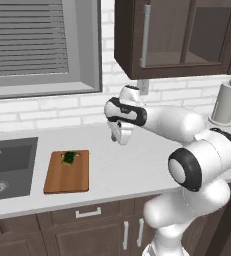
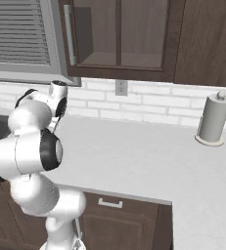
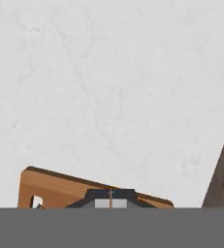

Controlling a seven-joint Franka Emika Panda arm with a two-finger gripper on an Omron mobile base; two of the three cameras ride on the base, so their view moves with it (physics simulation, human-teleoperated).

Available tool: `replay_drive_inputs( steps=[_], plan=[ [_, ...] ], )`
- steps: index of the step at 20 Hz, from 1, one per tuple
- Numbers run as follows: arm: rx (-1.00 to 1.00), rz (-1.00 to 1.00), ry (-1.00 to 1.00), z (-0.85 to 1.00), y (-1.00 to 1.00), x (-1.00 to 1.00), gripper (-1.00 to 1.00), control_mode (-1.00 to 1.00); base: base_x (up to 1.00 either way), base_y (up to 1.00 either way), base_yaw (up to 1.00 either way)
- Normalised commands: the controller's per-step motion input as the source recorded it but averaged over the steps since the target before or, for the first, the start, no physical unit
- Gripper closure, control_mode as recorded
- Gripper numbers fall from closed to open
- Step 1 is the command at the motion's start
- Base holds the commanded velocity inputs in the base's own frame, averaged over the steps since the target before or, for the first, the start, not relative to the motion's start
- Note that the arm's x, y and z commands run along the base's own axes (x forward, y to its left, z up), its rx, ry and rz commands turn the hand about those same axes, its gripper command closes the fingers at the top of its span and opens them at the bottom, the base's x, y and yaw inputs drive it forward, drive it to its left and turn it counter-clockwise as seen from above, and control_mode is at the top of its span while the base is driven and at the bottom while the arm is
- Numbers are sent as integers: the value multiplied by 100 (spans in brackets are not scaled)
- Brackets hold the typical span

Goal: Pick up the sponge from the counter and clean the cutting board by briefly scrubbing or pressing down on the cutting board. Once finished, release the sponge.

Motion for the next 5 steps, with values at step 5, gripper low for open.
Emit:
replay_drive_inputs(
  steps=[5],
  plan=[
    [45, 0, -41, 49, -46, -100, 100, -100, 0, 0, 0]
  ],
)
